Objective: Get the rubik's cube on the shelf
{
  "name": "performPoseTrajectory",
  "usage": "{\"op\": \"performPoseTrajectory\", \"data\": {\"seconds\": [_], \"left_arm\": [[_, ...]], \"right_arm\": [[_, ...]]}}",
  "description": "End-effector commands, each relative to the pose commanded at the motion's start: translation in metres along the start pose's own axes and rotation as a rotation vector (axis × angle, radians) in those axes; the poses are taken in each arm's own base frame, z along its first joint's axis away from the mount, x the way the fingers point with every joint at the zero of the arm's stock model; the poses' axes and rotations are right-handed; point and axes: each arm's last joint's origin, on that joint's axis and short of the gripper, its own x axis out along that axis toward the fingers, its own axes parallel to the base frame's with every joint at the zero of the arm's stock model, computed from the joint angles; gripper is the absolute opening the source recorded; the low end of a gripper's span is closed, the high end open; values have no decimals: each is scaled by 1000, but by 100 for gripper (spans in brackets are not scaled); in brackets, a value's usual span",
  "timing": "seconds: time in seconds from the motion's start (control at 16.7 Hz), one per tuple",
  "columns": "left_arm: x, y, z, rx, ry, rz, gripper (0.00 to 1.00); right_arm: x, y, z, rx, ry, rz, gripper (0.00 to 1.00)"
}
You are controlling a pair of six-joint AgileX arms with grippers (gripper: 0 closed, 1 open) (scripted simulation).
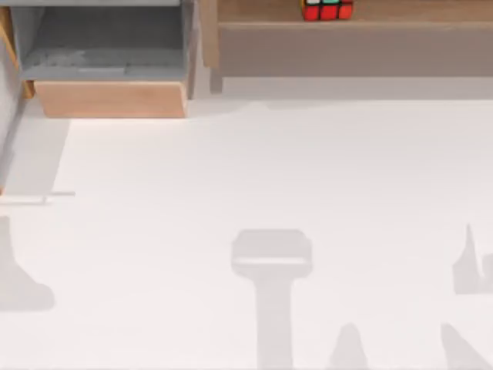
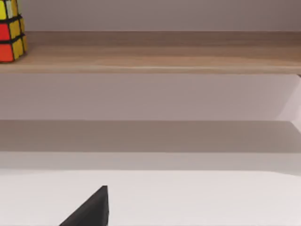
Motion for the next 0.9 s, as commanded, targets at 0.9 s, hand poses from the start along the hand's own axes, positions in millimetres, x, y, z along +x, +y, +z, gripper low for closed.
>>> {"op": "performPoseTrajectory", "data": {"seconds": [0.9], "left_arm": [[24,2,-9,23,24,11,100]], "right_arm": [[0,0,0,0,0,0,100]]}}
